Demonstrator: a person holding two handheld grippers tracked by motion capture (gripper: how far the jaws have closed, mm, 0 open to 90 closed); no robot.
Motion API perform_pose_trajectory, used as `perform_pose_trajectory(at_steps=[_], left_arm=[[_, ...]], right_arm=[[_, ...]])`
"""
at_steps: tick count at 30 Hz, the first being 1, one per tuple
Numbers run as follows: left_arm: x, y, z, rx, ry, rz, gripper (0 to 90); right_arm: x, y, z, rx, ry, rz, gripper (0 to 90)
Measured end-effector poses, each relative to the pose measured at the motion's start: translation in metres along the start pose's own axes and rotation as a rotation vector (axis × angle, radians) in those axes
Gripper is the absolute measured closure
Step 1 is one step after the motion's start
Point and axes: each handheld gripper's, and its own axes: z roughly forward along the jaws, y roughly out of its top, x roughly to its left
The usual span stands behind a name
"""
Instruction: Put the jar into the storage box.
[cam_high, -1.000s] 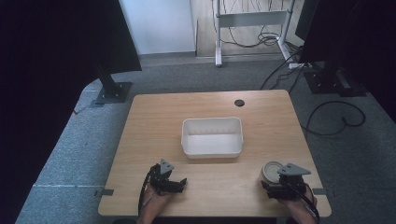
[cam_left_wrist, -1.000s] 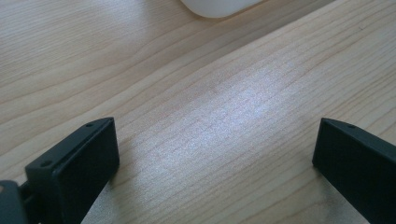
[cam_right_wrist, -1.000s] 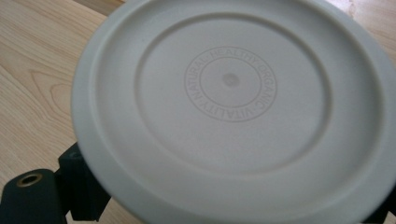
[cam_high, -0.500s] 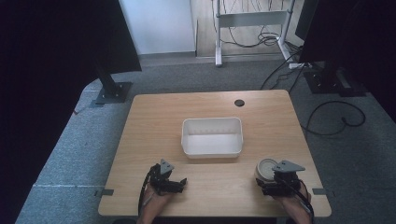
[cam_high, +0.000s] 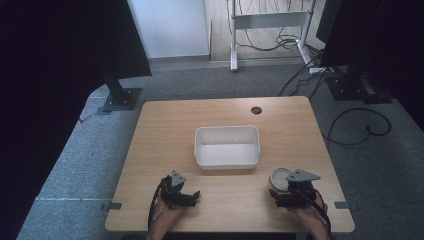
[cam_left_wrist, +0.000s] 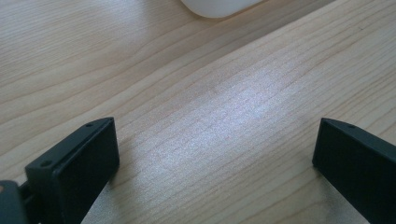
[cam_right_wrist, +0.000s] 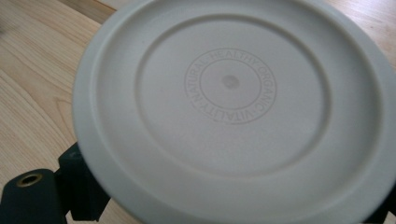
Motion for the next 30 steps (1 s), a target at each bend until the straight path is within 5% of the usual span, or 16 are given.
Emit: perform_pose_trajectory(at_steps=[30], left_arm=[[0.000, 0.000, 0.000, 0.000, 0.000, 0.000, 0.1]], right_arm=[[0.029, 0.035, 0.026, -0.042, 0.079, -0.059, 9.8]])
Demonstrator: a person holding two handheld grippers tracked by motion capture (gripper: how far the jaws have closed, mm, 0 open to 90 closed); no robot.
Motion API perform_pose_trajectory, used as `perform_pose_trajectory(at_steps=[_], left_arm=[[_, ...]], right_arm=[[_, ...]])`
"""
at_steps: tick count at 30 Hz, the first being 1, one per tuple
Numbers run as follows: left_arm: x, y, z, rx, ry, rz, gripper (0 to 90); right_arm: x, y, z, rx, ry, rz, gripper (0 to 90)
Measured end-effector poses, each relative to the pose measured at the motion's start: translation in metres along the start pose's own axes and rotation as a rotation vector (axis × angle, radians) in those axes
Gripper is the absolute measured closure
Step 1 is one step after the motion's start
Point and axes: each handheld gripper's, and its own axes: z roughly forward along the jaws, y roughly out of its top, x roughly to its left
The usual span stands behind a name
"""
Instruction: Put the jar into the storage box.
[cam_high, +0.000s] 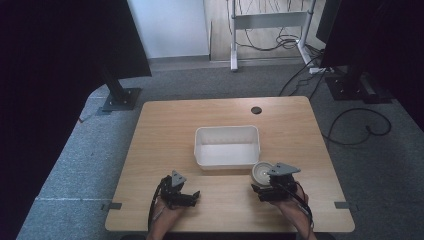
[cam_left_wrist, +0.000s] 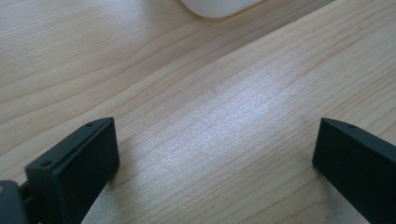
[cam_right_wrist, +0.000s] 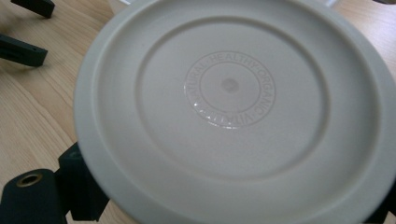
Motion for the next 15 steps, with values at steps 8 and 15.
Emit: perform_pose_trajectory(at_steps=[8, 15], left_arm=[[0.000, 0.000, 0.000, 0.000, 0.000, 0.000, 0.1], [0.000, 0.000, 0.000, 0.000, 0.000, 0.000, 0.1]], right_arm=[[0.010, 0.012, 0.008, -0.007, 0.027, -0.023, 9.8], [0.016, 0.020, 0.015, -0.008, 0.047, -0.034, 9.8]])
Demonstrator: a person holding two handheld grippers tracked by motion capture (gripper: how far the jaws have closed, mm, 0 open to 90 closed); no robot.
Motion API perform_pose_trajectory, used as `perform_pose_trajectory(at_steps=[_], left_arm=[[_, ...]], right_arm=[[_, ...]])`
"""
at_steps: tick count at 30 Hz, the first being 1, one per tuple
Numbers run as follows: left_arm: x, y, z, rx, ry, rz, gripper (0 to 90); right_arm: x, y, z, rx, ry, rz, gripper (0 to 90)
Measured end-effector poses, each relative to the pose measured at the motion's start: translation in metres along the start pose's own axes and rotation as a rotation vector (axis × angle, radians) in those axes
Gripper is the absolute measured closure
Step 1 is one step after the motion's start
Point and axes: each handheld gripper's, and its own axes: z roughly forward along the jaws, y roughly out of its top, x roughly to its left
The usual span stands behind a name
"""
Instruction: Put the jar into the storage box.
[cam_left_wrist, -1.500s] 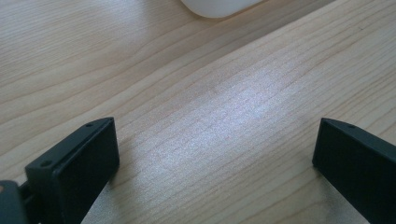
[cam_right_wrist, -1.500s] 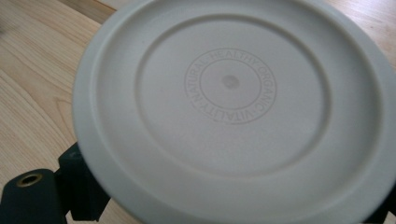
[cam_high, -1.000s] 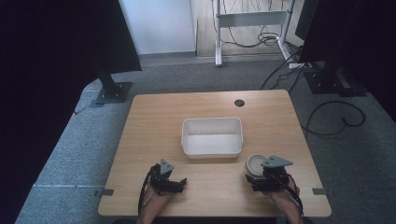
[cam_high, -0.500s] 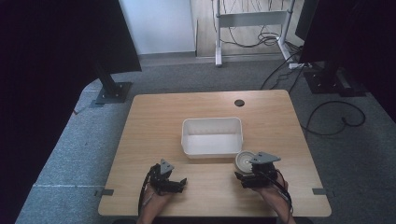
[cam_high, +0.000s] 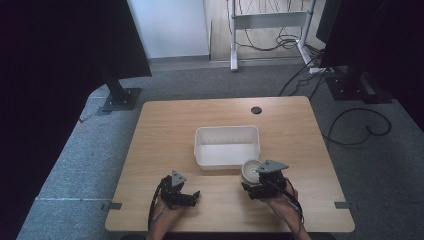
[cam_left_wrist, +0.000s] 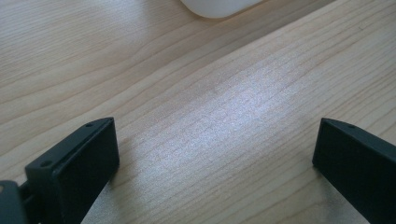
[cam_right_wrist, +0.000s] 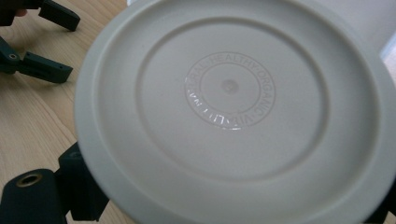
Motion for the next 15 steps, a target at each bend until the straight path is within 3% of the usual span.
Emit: perform_pose_trajectory(at_steps=[15], left_arm=[[0.000, 0.000, 0.000, 0.002, 0.001, 0.000, 0.1]], right_arm=[[0.001, 0.020, 0.015, -0.010, -0.002, -0.014, 9.8]])
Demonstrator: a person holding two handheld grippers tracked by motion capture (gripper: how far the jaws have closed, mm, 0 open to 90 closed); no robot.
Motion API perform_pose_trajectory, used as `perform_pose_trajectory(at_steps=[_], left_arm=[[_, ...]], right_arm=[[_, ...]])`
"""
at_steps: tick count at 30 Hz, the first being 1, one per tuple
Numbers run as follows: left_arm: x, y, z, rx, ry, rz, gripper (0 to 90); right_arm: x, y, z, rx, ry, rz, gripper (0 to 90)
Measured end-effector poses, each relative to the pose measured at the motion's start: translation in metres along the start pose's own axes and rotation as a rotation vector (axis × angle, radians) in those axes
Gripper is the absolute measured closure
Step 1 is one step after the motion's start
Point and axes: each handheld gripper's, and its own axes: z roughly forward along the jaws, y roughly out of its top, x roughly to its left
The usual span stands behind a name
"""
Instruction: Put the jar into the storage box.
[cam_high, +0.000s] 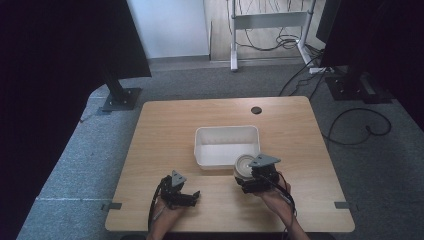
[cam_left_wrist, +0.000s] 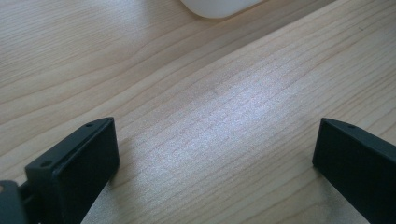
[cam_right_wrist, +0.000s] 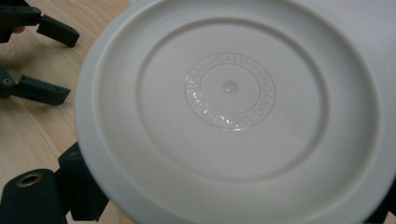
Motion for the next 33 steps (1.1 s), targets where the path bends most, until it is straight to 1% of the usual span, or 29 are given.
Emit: perform_pose_trajectory(at_steps=[18, 27, 33], left_arm=[[0.000, 0.000, 0.000, 0.000, 0.000, 0.000, 0.1], [0.000, 0.000, 0.000, 0.001, 0.000, 0.002, 0.1], [0.000, 0.000, 0.000, -0.001, -0.001, 0.002, 0.1]], right_arm=[[-0.006, 0.019, 0.015, 0.011, -0.040, -0.008, 9.8], [-0.009, 0.029, 0.027, 0.027, -0.049, -0.013, 9.9], [-0.010, 0.034, 0.033, 0.028, -0.053, -0.014, 9.9]])
